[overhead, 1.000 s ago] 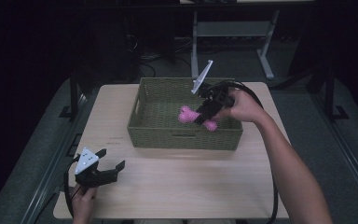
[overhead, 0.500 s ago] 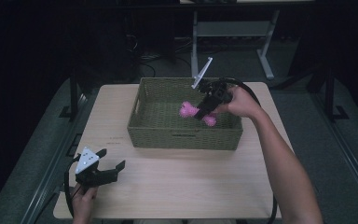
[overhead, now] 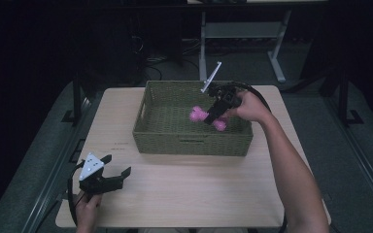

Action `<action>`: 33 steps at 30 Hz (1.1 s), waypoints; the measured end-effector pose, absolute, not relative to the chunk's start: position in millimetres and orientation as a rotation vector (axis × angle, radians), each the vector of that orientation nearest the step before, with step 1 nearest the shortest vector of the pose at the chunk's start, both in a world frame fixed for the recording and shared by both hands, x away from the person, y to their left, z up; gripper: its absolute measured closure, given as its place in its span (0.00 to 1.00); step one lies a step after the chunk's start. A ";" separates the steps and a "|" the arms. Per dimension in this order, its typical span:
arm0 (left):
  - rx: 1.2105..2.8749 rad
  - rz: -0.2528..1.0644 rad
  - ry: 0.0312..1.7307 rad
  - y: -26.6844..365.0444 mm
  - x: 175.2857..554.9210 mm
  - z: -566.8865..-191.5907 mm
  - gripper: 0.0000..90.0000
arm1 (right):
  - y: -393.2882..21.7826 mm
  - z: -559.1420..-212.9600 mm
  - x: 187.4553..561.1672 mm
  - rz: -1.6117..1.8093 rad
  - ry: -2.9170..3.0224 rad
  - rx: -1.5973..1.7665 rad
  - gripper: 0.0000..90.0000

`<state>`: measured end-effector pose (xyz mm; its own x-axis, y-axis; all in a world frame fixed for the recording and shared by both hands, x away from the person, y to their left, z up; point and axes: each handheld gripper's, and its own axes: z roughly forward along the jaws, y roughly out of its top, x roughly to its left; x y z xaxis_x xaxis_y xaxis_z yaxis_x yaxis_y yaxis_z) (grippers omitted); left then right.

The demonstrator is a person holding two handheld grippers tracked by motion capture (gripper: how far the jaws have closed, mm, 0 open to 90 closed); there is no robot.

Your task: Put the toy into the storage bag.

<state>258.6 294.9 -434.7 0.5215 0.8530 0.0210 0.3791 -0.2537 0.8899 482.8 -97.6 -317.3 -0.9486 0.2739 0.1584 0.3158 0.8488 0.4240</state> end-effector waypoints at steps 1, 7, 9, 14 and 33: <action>1.845 0.649 1.020 294.8 258.7 -434.7 0.15 | -98.0 -318.3 483.5 -0.701 -2.927 -0.469 0.65; 1.845 0.649 1.022 295.8 258.2 -434.1 0.15 | -98.7 -327.7 486.5 -0.696 -2.913 -0.491 0.65; 1.838 0.649 1.025 296.4 258.2 -434.2 0.15 | -99.3 -330.7 487.6 -0.693 -2.906 -0.494 0.65; 1.843 0.649 1.025 296.4 258.5 -434.3 0.15 | -98.0 -336.6 489.7 -0.673 -2.903 -0.502 0.65; 1.840 0.646 1.020 295.5 258.3 -433.9 0.15 | -102.2 -355.3 490.9 -0.646 -2.894 -0.529 0.65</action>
